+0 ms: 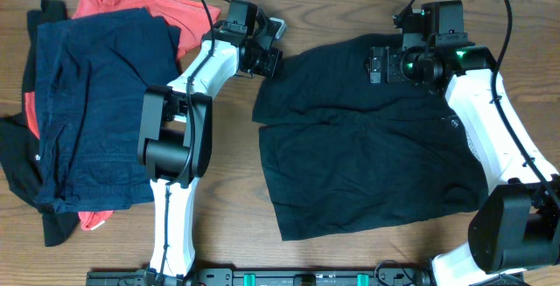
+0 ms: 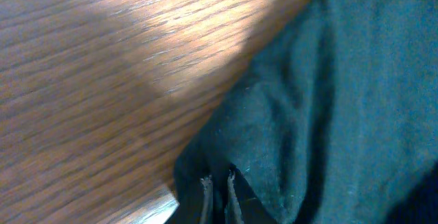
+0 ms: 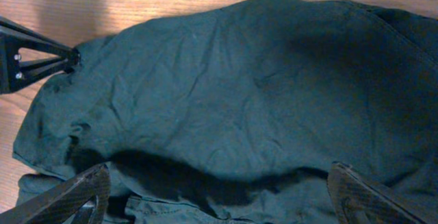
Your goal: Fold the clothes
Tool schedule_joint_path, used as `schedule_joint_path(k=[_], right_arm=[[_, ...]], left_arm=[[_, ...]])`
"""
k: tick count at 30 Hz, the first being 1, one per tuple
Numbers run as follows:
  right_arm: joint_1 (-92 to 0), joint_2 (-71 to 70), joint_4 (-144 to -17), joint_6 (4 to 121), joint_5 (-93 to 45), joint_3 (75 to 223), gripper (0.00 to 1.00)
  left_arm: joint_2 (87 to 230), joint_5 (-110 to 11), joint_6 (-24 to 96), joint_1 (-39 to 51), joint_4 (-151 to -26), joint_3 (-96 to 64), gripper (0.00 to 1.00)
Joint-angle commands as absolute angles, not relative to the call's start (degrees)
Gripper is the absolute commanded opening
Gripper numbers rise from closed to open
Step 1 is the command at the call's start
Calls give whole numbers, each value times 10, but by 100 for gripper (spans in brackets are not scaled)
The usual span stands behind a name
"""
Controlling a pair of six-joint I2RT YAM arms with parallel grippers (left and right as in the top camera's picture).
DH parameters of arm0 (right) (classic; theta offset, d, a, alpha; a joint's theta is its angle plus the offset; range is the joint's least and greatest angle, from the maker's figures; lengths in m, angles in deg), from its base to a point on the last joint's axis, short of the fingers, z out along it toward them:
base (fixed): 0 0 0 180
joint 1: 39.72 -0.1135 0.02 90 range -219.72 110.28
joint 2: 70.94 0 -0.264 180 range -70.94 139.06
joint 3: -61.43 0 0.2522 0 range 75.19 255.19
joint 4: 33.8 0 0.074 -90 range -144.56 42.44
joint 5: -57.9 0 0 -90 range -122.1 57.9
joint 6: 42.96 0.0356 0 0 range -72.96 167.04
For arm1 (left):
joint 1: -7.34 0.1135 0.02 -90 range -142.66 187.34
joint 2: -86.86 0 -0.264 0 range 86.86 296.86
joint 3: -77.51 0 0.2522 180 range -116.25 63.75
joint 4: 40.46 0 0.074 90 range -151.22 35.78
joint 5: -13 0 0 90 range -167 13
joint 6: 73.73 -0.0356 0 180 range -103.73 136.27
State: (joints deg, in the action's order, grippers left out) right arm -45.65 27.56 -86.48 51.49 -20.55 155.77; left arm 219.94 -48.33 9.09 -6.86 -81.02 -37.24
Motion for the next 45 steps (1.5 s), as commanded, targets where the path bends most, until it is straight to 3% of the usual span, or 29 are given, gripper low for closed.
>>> schedule_joint_path(k=[1, 14, 30, 32, 35, 36, 39, 45], right_arm=[[-453, 280, -864, 506, -207, 1557, 99], [-453, 280, -864, 502, -207, 1557, 99], [-451, 280, -861, 501, -207, 1557, 99], [-450, 280, -859, 501, -207, 1557, 99], [-449, 280, -859, 501, -207, 1557, 99], [-449, 280, -859, 501, -207, 1557, 99], [-449, 280, -859, 501, -207, 1557, 99], [-449, 280, -859, 501, -207, 1557, 99]], left_arm=[[2195, -552, 117, -64, -814, -380, 6], [2040, -599, 130, -76, -911, -380, 6], [2053, -599, 129, -262, -1069, -320, 7], [2053, -600, 128, -278, -1087, -319, 17], [2053, -604, 107, -292, -1108, -319, 51], [2053, -613, 108, -293, -1110, -319, 55], [2052, -643, 119, -285, -1112, -320, 61], [2048, -661, 147, -246, -1106, -329, 61]])
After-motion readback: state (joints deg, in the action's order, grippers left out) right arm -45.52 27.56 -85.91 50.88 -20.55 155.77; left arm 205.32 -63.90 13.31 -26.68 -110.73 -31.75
